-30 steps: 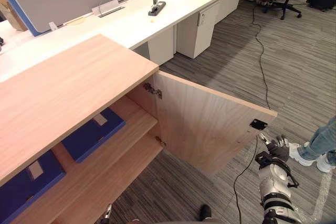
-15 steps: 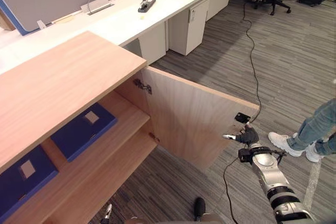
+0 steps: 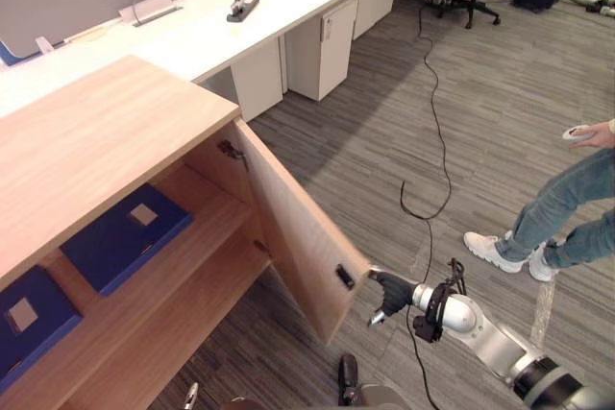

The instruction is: Walk over to the cabinet, pick up the folder, carry it to the office cabinet, place the folder inside the office cabinet, then close the office cabinet door

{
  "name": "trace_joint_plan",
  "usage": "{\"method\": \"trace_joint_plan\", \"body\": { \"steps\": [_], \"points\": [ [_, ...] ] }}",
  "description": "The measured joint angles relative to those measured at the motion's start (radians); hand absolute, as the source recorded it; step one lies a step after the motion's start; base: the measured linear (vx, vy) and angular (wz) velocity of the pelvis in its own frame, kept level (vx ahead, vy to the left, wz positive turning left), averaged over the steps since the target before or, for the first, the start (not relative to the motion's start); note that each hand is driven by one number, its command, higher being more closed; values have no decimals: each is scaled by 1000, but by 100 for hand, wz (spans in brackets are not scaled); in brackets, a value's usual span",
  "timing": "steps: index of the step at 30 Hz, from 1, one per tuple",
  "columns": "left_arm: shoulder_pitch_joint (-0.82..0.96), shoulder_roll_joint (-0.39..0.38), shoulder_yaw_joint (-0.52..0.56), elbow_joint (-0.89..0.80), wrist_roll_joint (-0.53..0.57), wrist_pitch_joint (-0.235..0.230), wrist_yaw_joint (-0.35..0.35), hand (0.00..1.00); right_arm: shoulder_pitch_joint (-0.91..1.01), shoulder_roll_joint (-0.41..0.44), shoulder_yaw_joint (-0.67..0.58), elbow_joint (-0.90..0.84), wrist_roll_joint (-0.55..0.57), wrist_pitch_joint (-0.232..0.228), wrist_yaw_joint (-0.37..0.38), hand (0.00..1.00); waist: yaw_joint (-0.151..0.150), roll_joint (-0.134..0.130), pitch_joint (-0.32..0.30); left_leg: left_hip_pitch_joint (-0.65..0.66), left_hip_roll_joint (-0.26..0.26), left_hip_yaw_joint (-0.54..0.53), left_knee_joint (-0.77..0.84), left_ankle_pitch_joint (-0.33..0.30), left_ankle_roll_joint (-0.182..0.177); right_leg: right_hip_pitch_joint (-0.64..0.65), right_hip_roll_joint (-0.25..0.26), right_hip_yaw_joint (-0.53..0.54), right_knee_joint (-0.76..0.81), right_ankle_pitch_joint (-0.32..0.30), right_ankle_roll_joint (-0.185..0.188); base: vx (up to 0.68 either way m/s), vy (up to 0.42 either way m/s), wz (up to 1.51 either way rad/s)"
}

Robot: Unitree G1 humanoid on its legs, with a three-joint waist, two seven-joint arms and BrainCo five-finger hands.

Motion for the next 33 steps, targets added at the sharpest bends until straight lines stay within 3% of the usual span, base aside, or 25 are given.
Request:
{"method": "trace_joint_plan", "body": {
  "steps": [1, 2, 4, 7, 11, 16, 20, 23, 24, 26, 27, 28, 29, 30, 31, 32, 33],
  "points": [
    [-4, 12, 6, 1, -2, -2, 0, 0, 14, -8, 27, -32, 25, -12, 24, 0, 2, -16, 12, 15, -14, -10, 0, 1, 6, 3, -4, 1, 14, -52, 16, 74, -71, -20],
    [9, 10, 6, 12, -2, 4, -4, 0, 43, -6, 41, -65, 64, -12, 54, 0, 12, -22, 1, 13, -19, -35, 5, 17, 52, 20, 5, 6, -15, -46, 15, 95, -65, -18],
    [6, 12, 17, 11, -3, 4, -14, 0, 80, -38, 41, -88, 94, -14, 119, 0, 16, -23, -11, 12, -28, -39, 17, 49, 77, 27, -1, 10, -18, -42, 21, 75, -16, 3],
    [7, 25, 21, 10, -3, 4, -23, 0, 172, -119, 58, -72, 95, 1, 214, 0, 16, -49, -14, -5, -32, -38, 64, 101, 76, 66, -16, 5, -63, -32, 26, 85, -23, 10],
    [8, 37, 36, 9, -6, 5, -36, 0, 231, -109, 59, 3, 73, 15, 267, 0, 7, -69, -12, -22, -28, -55, 121, 154, 65, 126, -25, 5, -139, -6, 24, 109, -3, 4],
    [19, 35, 37, 2, -16, 6, -35, 0, 230, 59, 37, 246, -28, 34, 244, 0, 11, -80, -18, -42, -18, -89, 175, 191, 59, 175, -24, -4, -192, 9, 13, 104, 17, 7],
    [31, 30, 7, -19, -26, 6, -33, 0, 223, 145, -41, 461, -66, 26, 251, 0, 20, -97, -18, -44, -16, -95, 193, 207, 42, 218, -29, -27, -222, 15, 15, 107, 41, 19],
    [44, 37, -18, -40, -37, 0, -14, 0, 223, 212, -89, 652, -81, -5, 251, 0, 23, -119, -18, -45, -24, -96, 167, 208, 40, 228, -32, -53, -238, 18, 17, 75, 45, 26],
    [44, 37, -34, -41, -38, -2, -5, 0, 224, 253, -140, 728, -80, -36, 253, 0, 23, -123, -20, -45, -34, -102, 146, 209, 39, 234, -36, -70, -245, 19, 19, 55, 29, 35],
    [41, 34, -60, -44, -44, -5, 8, 0, 229, 311, -235, 822, -56, -61, 252, 0, 21, -125, -18, -55, -54, -109, 113, 225, 14, 244, -51, -121, -252, 21, 22, 53, 40, 71],
    [36, 28, -82, -49, -56, -6, 13, 0, 175, 392, -363, 968, -67, 17, 78, 0, 25, -114, -12, -66, -65, -108, 84, 235, 0, 241, -61, -161, -246, 20, 22, 25, 51, 115],
    [20, 10, -111, -57, -60, -5, 16, 0, 100, 450, -477, 1105, -60, 104, -84, 0, 30, -79, 5, -74, -78, -110, 40, 235, 0, 236, -66, -209, -233, 14, 25, -27, 69, 113],
    [8, 2, -124, -58, -60, -5, 16, 0, 84, 460, -505, 1138, -58, 131, -132, 0, 32, -65, 10, -76, -88, -113, 6, 237, -1, 234, -71, -241, -225, 11, 26, -74, 80, 152],
    [-13, -23, -144, -59, -60, -5, 17, 0, 74, 471, -563, 1169, -56, 160, -193, 0, 40, -27, 24, -85, -108, -119, -35, 224, 2, 236, -81, -313, -218, 4, 28, -87, 88, 135],
    [-20, -38, -147, -58, -60, -5, 18, 0, 73, 478, -588, 1179, -51, 171, -213, 0, 48, -7, 31, -93, -114, -118, -14, 198, 5, 245, -89, -342, -214, 3, 30, -87, 121, 156],
    [-19, -50, -145, -57, -60, -4, 21, 0, 75, 506, -642, 1193, -35, 188, -245, 0, 58, 8, 32, -89, -149, -129, 37, 136, 12, 264, -116, -398, -210, -2, 37, -52, 128, 124],
    [-4, -51, -146, -58, -59, -2, 21, 0, 85, 530, -674, 1192, -21, 191, -259, 0, 57, 7, 31, -65, -197, -153, 34, 106, 16, 282, -143, -436, -203, -8, 50, -26, 192, 143]
  ]
}}
